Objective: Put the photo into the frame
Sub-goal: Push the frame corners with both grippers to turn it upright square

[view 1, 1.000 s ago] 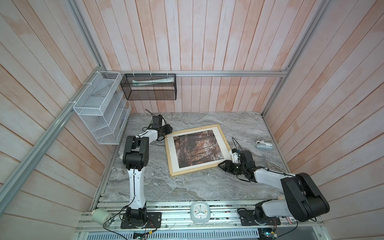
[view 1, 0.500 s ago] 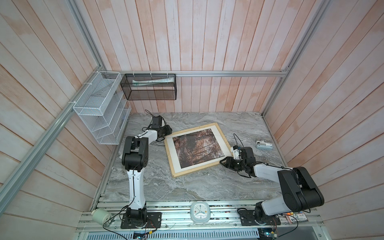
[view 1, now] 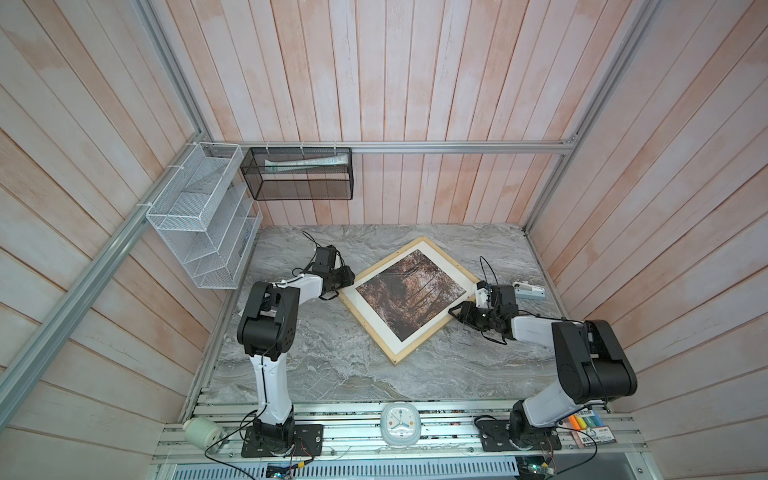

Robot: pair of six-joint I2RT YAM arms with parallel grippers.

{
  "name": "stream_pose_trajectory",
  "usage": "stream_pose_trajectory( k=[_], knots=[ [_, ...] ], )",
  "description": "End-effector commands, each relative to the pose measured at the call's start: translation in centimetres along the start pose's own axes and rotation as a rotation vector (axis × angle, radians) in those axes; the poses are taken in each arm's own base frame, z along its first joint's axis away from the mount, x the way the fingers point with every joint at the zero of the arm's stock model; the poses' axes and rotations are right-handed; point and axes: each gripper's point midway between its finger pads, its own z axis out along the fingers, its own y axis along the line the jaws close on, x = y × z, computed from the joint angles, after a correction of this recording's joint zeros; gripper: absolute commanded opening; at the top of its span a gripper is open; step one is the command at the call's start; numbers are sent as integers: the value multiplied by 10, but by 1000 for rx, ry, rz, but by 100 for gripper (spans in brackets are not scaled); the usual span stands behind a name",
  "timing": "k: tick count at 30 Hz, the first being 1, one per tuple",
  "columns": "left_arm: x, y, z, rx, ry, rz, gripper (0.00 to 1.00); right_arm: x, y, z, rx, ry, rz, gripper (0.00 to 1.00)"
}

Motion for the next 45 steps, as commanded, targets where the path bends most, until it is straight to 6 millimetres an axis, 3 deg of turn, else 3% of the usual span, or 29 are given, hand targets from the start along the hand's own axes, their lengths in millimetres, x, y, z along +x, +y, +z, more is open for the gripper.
stream_pose_trajectory(
  k=[1,12,22,29,32,39,45],
  knots=[
    [52,3,-1,-9,124,-47,45,-12,3,6,-30,4,-31,51],
    [111,-14,-26,31,175,-62,45,-31,12,24,-99,25,-15,51],
    [123,-39,-47,46,117,-47,45,-31,17,30,-141,36,-1,51],
    [139,-47,-62,92,82,-90,45,-25,27,37,-161,60,-13,51],
    [146,-40,-69,56,57,-96,45,-21,28,41,-165,68,-6,51],
    [117,-38,-67,6,11,-56,50,-27,26,43,-155,53,-8,51],
    [85,-36,-46,49,2,-37,51,-41,18,42,-157,21,22,51]
  ],
)
